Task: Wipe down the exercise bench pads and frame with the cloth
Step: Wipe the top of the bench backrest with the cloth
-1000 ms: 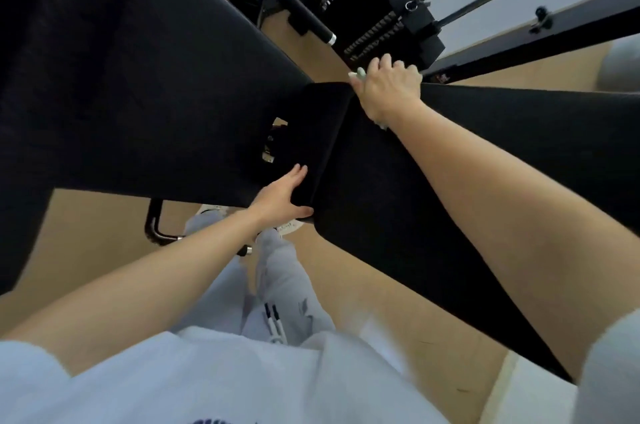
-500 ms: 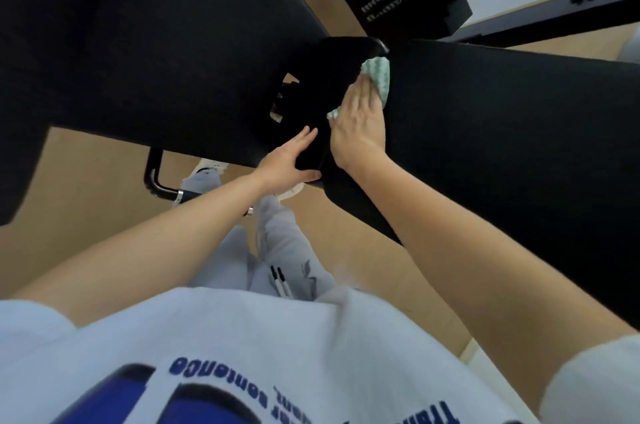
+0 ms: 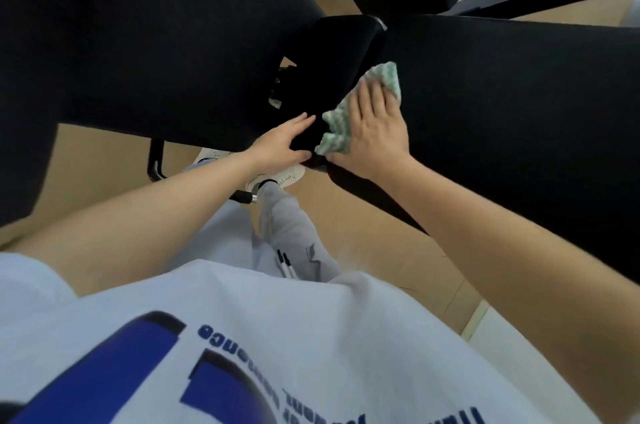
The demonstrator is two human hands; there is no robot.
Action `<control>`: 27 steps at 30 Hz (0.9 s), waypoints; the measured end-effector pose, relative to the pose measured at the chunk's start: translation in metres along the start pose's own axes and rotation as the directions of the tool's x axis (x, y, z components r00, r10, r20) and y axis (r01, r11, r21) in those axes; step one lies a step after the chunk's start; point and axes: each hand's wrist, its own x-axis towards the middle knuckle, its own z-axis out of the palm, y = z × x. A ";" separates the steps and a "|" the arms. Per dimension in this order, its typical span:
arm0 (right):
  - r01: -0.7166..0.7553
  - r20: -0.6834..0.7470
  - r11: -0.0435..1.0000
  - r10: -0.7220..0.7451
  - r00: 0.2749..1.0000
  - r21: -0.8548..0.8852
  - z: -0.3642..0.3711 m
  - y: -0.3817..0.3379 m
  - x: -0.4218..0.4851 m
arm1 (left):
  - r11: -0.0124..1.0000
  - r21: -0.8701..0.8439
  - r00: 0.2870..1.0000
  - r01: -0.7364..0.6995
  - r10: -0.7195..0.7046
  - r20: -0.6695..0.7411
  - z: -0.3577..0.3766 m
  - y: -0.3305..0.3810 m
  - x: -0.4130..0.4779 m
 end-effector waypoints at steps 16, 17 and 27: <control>0.042 -0.074 0.981 -0.057 0.996 -0.187 0.033 -0.063 -0.055 | 0.989 0.090 0.992 0.119 -0.114 -0.060 -0.003 0.019 -0.004; 0.035 -0.091 0.982 -0.053 0.994 -0.187 0.034 -0.062 -0.062 | 0.986 0.093 0.988 0.136 -0.128 -0.086 -0.003 0.024 -0.004; -0.499 -0.102 0.852 0.517 0.850 0.159 0.017 0.016 -0.160 | 0.997 -0.056 0.981 -0.059 0.048 -0.185 0.033 0.115 0.000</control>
